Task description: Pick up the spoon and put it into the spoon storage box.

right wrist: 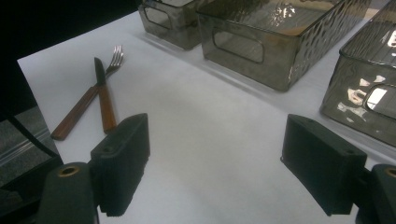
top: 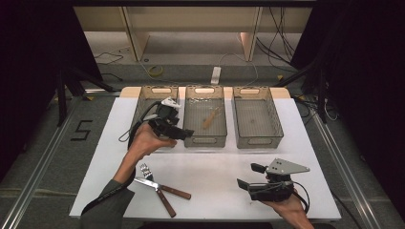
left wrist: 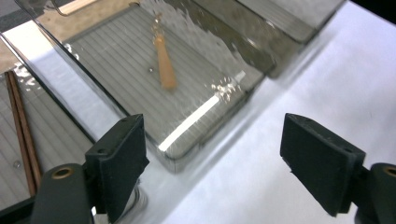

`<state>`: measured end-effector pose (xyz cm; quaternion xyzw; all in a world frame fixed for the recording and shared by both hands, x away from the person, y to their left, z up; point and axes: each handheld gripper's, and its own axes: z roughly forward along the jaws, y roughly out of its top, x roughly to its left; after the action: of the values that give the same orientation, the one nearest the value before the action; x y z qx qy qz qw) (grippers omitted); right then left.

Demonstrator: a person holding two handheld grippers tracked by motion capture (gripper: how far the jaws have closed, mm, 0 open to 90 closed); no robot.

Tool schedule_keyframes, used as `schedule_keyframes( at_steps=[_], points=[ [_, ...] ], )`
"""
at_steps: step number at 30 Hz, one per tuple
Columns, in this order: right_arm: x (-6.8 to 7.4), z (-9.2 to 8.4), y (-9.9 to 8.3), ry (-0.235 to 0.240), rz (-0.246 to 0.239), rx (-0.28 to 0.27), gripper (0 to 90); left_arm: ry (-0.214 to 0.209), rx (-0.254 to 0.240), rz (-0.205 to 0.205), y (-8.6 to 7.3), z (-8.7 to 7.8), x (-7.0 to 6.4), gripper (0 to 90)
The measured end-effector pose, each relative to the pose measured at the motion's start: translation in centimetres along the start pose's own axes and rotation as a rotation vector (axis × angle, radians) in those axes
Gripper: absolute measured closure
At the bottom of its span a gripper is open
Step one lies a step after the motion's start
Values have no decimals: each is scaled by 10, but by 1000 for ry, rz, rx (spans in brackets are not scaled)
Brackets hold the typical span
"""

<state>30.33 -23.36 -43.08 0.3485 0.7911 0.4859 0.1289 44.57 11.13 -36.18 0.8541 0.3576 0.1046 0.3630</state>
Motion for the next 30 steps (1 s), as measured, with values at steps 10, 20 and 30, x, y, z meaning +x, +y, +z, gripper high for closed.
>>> schedule_keyframes(
  at_steps=[10,20,30],
  points=[
    [1,-1,0,-2,-3,-7,239,10,63,50,-21,-11,-3,181],
    [1,0,0,-1,-6,-1,239,13,180,157,-33,-13,-16,161],
    [-1,0,0,-2,-1,-3,239,3,223,181,-45,-15,-22,159]
  ],
)
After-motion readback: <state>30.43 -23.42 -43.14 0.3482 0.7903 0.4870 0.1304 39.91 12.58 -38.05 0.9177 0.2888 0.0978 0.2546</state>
